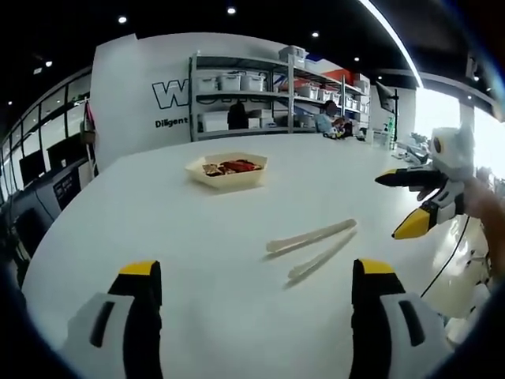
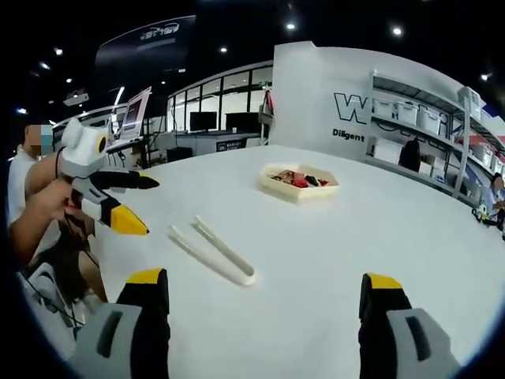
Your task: Place the target food into the container with the food tongs after gripping and lifting it, then release it inside without dropping or visibly crushing the food.
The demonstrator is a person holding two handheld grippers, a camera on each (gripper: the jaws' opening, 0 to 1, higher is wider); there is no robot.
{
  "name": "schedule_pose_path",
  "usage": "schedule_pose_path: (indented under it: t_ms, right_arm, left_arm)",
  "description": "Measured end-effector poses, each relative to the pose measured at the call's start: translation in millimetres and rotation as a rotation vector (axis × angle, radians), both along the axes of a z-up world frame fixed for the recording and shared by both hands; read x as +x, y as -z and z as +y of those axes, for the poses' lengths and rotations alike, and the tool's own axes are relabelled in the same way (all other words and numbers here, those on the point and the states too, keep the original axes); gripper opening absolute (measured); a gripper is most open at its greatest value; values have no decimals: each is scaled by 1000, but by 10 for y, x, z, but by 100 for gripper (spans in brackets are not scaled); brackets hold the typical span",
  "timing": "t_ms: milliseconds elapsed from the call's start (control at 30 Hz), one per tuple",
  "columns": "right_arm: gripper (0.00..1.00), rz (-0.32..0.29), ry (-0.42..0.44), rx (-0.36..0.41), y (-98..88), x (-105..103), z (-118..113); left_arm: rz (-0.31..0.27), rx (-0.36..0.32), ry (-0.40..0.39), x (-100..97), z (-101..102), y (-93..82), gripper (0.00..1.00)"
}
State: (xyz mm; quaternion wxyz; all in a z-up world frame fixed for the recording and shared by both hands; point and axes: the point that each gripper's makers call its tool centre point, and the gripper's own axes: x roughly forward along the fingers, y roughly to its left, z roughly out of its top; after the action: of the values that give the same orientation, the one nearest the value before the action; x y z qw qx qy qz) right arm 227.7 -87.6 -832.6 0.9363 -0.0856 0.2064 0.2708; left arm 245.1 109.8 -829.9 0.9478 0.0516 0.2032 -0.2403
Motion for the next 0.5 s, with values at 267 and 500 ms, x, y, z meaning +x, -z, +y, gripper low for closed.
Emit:
schedule_pose_path:
  t_ms: [267,500]
  right_arm:
    - [100,4,-1,-7,8,-10,1]
    - [100,4,-3,-11,-3,-34,1]
  left_arm:
    - [-11,-7,-8,6,17,-25,99]
    - [-7,-15,-11,-9,21,-13,99]
